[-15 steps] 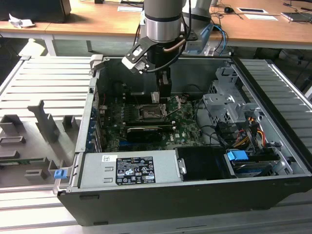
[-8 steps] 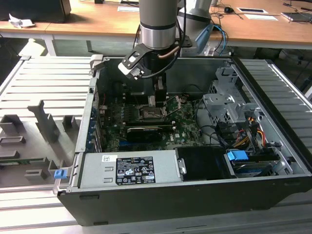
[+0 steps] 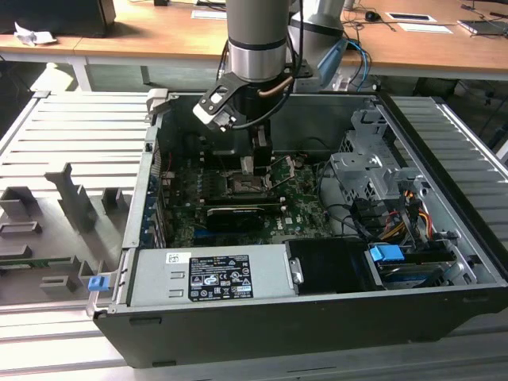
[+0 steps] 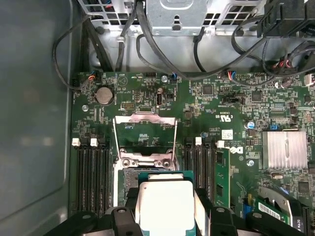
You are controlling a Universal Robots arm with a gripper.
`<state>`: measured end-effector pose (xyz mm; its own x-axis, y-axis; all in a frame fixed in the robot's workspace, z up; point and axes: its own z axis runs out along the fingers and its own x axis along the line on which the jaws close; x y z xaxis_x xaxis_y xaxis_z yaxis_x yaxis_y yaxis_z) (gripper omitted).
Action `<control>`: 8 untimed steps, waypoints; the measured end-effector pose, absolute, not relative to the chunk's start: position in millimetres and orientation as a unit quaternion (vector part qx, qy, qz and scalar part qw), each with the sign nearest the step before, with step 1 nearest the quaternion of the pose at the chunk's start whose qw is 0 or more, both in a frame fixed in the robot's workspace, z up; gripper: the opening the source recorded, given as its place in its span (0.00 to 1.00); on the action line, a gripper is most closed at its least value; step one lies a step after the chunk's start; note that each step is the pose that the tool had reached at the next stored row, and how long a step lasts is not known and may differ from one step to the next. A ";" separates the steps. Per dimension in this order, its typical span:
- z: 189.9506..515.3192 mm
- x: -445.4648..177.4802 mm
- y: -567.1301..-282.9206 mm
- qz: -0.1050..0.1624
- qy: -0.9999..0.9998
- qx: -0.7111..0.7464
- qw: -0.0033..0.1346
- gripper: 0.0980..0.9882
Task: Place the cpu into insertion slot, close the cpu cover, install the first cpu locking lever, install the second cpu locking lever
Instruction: 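Place the cpu into insertion slot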
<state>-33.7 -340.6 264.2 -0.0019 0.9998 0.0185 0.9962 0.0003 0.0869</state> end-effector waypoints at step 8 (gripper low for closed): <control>259.5 -34.1 -340.6 0.037 0.707 0.706 0.024 0.48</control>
<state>-34.1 -340.6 259.5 -0.0027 0.9998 0.0185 0.9963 0.0011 0.0858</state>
